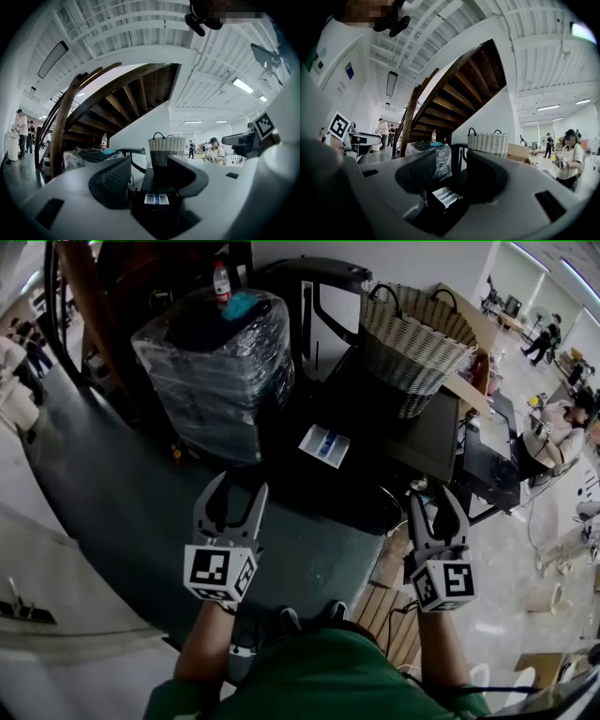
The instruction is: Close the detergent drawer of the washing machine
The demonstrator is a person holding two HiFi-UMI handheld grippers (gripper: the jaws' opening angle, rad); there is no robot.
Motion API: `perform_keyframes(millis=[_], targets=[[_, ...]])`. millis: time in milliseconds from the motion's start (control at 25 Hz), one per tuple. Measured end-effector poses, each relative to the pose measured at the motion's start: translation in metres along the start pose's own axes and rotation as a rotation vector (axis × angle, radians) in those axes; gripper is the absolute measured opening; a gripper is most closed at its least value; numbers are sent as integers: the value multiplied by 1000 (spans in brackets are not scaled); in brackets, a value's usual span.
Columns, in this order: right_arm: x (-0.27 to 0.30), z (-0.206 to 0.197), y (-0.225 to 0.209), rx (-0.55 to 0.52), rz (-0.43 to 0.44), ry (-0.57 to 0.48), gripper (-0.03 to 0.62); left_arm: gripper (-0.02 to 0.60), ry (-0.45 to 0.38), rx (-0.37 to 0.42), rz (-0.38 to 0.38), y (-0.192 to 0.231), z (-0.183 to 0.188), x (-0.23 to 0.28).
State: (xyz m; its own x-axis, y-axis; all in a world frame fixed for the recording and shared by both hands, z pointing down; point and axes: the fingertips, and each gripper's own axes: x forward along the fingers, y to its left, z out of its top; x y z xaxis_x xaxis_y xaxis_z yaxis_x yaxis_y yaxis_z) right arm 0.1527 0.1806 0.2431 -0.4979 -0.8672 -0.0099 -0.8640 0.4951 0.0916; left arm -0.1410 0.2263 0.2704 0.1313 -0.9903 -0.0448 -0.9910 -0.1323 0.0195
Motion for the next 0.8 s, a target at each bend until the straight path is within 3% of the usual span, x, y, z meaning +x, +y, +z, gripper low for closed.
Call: perform_keyframes(millis=[400, 800], targets=[[13, -16, 20, -15, -10, 42, 209, 241, 67, -56, -28, 18, -48, 6], [78, -39, 9, 33, 78, 29, 209, 241, 151, -16, -32, 16, -90, 48]])
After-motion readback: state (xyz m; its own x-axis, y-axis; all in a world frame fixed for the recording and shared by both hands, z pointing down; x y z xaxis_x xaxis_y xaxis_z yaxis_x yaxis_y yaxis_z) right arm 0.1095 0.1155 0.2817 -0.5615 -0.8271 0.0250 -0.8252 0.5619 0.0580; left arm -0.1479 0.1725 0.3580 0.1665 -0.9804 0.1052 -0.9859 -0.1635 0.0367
